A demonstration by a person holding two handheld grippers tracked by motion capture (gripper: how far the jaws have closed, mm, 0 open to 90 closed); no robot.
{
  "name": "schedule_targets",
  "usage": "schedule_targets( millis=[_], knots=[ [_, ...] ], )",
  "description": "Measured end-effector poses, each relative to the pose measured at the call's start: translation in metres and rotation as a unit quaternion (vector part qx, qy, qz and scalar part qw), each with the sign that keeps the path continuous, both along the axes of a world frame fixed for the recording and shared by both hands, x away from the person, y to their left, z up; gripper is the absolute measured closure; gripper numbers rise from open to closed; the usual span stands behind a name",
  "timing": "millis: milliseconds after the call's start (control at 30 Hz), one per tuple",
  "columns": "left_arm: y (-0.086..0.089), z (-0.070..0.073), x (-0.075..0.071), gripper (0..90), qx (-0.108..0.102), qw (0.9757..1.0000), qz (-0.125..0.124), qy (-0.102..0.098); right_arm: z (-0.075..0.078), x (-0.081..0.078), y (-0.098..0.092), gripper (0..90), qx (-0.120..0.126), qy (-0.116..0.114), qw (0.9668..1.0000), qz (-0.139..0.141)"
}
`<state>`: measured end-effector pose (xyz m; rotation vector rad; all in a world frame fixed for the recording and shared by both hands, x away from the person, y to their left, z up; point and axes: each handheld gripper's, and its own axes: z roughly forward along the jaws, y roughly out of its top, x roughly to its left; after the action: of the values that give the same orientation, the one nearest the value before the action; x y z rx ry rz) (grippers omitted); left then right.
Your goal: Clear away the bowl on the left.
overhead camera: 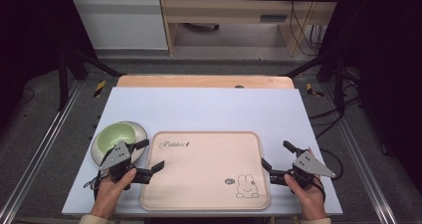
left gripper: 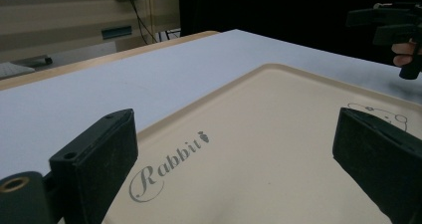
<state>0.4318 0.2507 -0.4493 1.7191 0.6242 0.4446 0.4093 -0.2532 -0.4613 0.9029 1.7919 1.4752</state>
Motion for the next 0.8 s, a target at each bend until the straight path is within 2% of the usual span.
schedule_targets(
  millis=[200,367,500,600,700,800],
  knots=[
    [0.002,0.004,-0.002,3.9,-0.008,0.9999,0.007,-0.001,0.001,-0.001,0.001,3.6,-0.001,0.001,1.0000,-0.001],
    [0.004,0.006,-0.002,4.0,-0.006,0.9999,0.010,-0.002,0.001,-0.001,0.001,3.6,-0.004,0.002,1.0000,-0.004],
    [0.007,0.010,-0.002,4.1,0.003,0.9995,0.029,-0.009,0.001,0.000,0.001,3.6,-0.006,0.003,0.9999,-0.010],
    [0.012,0.015,-0.001,4.1,-0.012,0.9988,0.048,-0.009,0.001,-0.001,0.000,3.6,-0.004,0.002,0.9999,-0.014],
    [0.014,0.020,0.000,4.1,0.001,0.9980,0.061,-0.014,0.001,0.000,0.000,3.6,-0.004,0.004,0.9998,-0.017],
    [0.018,0.026,0.004,4.1,0.003,0.9972,0.073,-0.016,0.001,0.000,0.000,3.6,-0.003,0.002,0.9998,-0.017]
  ],
)
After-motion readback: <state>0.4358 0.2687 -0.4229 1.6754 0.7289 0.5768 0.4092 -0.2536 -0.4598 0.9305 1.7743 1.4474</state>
